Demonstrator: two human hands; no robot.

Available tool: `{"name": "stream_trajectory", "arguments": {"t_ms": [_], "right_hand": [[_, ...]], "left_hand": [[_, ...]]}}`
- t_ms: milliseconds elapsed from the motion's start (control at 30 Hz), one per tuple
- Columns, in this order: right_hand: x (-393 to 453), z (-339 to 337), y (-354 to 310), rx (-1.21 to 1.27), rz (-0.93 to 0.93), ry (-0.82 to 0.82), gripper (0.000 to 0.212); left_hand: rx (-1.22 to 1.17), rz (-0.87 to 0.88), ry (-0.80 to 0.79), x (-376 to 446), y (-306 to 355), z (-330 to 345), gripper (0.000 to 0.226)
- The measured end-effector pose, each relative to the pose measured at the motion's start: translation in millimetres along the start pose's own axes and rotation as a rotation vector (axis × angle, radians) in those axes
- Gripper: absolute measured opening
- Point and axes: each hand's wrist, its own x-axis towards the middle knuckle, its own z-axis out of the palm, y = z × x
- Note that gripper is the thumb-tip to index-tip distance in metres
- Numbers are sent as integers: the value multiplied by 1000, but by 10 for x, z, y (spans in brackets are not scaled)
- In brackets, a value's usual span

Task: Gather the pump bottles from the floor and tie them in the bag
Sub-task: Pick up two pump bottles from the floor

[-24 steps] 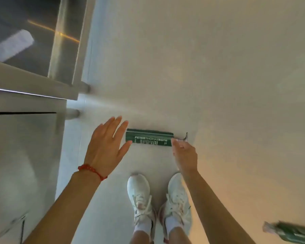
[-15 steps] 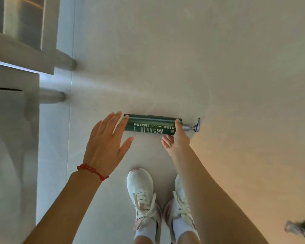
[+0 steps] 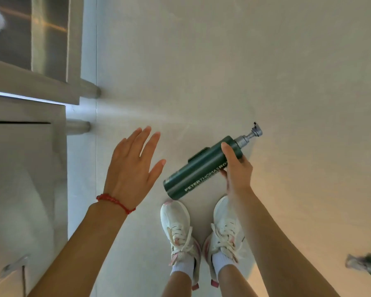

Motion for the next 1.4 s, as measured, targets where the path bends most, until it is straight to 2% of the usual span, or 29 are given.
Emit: {"name": "stream_trajectory", "arguments": {"t_ms": [200,300,367,467,633,800,933,1000,1167,1267,1400], "right_hand": [[-973,-541,-893,-43,-124,-106,26],[-1530,-784,-1419,-80,-228,-149,43],[-1880,-928,-1762,-84,-282,-151,47],[-2366,-1158,-2237,-78,-359,-119,43],[-3069,-1489,-2917,4,-451,-51,24],[-3689,-1833,-3420,121,-526,12,24],[-4039,-2116,-3646,218,-555,88,43],[-4167,-2247,-3693,260,-564,134,45],[-4460,-2510,-3668,377,-559,269,39],[-4586,-2614,-3540,461,-533,364,28],[-4755,-2743,-3299,570,-503,499,24]], "left_hand": [[-22,56,24,-126,639,-993,60],[-38,102,54,-235,1053,-1583,63],[-32,142,74,-300,1335,-1991,62],[-4,217,92,-373,1776,-2577,64],[39,318,127,-539,2442,-3465,65],[37,423,175,-697,2976,-4102,63],[30,463,176,-793,3264,-4372,64],[46,506,151,-823,3393,-4439,66],[111,668,55,-825,3729,-4552,69],[158,788,-4,-792,3946,-4602,71],[249,966,-67,-777,4279,-4602,71]]}}
